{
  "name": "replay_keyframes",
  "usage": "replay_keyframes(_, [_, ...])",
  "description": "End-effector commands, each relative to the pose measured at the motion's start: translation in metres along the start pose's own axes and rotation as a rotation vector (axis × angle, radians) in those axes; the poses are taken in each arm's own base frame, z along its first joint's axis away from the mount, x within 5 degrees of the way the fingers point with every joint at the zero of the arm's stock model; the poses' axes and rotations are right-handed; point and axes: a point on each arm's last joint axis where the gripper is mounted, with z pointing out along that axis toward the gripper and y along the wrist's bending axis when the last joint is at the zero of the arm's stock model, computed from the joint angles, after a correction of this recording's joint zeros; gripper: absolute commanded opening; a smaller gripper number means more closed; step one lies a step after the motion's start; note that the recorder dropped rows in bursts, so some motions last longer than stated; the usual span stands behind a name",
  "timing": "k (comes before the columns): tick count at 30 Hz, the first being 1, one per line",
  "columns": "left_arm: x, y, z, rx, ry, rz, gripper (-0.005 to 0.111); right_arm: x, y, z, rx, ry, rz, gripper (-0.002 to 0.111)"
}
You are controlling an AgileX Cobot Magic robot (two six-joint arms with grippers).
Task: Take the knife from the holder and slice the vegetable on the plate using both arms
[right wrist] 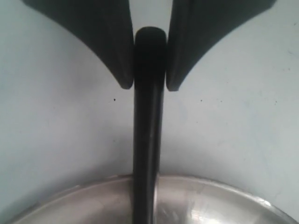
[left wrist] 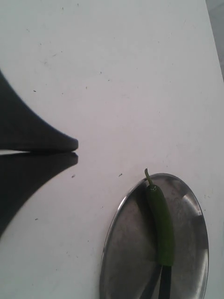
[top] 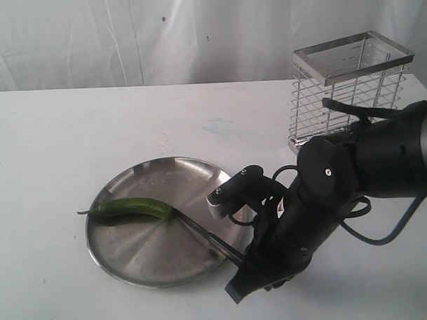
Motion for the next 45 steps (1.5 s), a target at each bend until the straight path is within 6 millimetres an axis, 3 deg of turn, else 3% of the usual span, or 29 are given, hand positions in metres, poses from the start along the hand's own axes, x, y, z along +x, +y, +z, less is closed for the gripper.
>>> replay_keyframes(1, [0.001, 0.0, 0.0, 0.002, -0.004, -0.011, 0.0, 0.002, 0.0, 0.0, 0.0, 0.015, -0.024, 0.0])
replay_keyframes(10, [0.001, 0.0, 0.0, 0.002, -0.004, -0.011, 0.0, 0.005, 0.001, -0.001, -0.01, 0.048, -0.024, 0.0])
replay_keyframes(20, [0.001, 0.0, 0.0, 0.002, -0.004, -0.011, 0.0, 0.008, 0.005, -0.023, -0.009, 0.029, -0.043, 0.0])
replay_keyframes(30, [0.001, 0.0, 0.0, 0.002, -0.004, -0.011, 0.0, 0.024, 0.001, -0.012, 0.023, 0.069, -0.023, 0.0])
replay_keyframes(38, [0.001, 0.0, 0.0, 0.002, -0.004, -0.011, 0.0, 0.022, 0.001, -0.012, 0.03, 0.041, -0.022, 0.0])
replay_keyframes(41, [0.001, 0.0, 0.0, 0.002, -0.004, -0.011, 0.0, 0.021, 0.0, -0.012, 0.032, 0.032, -0.027, 0.006])
replay_keyframes(45, [0.001, 0.0, 0.0, 0.002, -0.004, -0.011, 0.0, 0.02, 0.0, -0.012, 0.033, 0.028, -0.031, 0.021])
